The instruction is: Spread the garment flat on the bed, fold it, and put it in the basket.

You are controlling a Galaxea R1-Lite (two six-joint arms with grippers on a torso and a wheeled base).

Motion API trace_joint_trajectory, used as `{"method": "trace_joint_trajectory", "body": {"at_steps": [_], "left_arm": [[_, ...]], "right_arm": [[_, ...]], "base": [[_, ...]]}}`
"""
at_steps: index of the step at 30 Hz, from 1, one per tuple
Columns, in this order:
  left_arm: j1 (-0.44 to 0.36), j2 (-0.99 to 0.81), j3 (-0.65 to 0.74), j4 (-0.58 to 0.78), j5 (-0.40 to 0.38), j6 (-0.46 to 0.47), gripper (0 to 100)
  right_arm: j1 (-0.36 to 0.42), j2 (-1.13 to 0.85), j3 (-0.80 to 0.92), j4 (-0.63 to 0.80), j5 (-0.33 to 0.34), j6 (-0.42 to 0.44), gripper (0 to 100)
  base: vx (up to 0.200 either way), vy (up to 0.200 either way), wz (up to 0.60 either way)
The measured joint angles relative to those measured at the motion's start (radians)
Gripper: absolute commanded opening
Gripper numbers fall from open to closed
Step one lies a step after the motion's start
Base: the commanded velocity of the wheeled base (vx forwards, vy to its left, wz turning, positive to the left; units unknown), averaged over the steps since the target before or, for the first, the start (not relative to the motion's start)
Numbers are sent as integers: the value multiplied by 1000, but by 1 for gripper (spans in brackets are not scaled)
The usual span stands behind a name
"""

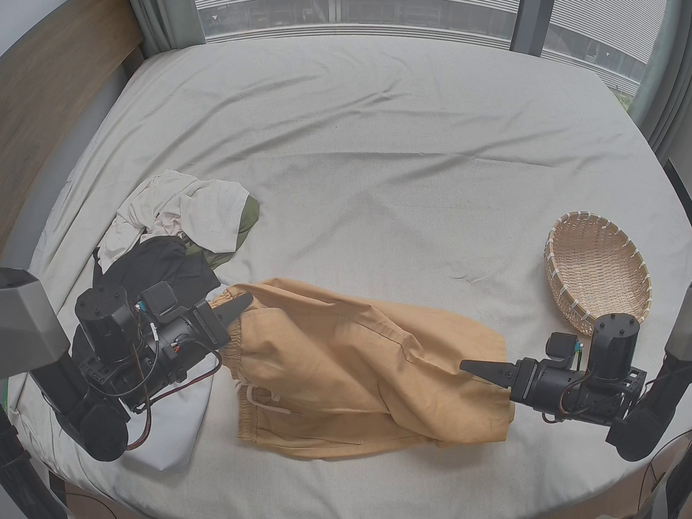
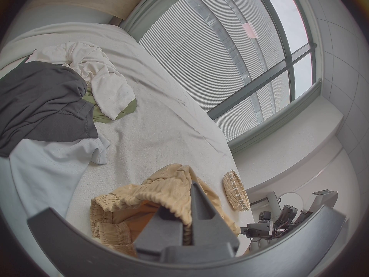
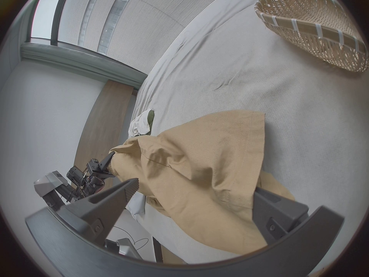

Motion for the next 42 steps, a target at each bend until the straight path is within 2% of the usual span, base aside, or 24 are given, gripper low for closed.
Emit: {"method": "trace_joint_trajectory", "body": {"at_steps": [4, 5, 17, 27, 28, 42], "left_arm": [[0, 1, 0, 0, 0, 0, 0], [0, 1, 1, 0, 0, 0, 0], [1, 1, 1, 0, 0, 0, 0], [3, -3, 5, 0, 0, 0, 0], [3, -4, 6, 0, 0, 0, 0], [3, -7, 11, 0, 0, 0, 0]], "right_arm": [[11, 56, 19, -117, 0, 0, 100], [13, 71, 26, -132, 0, 0, 0], [16, 117, 53, -141, 3, 0, 0], [-35, 58, 51, -142, 21, -6, 0], [-40, 60, 53, -141, 21, -7, 100], [-39, 106, -3, -142, 21, 0, 100]], "base": [[0, 0, 0], [0, 0, 0], [0, 0, 0], [0, 0, 0], [0, 0, 0], [0, 0, 0]]}}
